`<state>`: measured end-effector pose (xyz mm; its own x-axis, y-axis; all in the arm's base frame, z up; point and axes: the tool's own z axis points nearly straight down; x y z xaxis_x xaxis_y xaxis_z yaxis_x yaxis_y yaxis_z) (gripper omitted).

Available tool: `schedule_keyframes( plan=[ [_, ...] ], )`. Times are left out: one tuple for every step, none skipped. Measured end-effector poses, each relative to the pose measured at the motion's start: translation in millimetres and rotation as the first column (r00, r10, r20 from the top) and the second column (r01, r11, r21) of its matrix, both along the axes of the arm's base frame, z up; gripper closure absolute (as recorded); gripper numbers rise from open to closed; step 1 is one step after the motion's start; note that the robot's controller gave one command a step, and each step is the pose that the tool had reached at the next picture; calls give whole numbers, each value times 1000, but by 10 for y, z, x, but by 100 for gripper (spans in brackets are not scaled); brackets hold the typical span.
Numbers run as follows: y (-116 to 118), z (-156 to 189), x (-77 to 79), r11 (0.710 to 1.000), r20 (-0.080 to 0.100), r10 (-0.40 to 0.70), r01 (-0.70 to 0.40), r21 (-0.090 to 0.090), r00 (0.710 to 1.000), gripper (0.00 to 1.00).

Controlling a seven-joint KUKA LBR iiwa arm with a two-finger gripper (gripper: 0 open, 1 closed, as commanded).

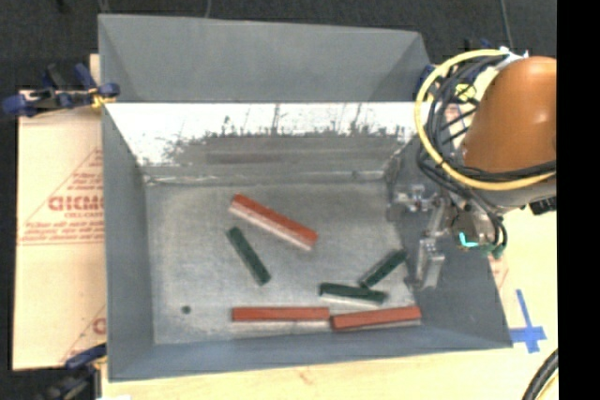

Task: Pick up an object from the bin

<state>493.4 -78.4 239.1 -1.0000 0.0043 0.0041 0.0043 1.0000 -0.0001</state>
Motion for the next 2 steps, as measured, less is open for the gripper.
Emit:
schedule_keyframes(
  plan=[
    [-70,-1713,168,988,3,152,-152,-1,988,0],
    [-70,-1654,200,988,13,155,-155,-3,988,100]
  ],
)
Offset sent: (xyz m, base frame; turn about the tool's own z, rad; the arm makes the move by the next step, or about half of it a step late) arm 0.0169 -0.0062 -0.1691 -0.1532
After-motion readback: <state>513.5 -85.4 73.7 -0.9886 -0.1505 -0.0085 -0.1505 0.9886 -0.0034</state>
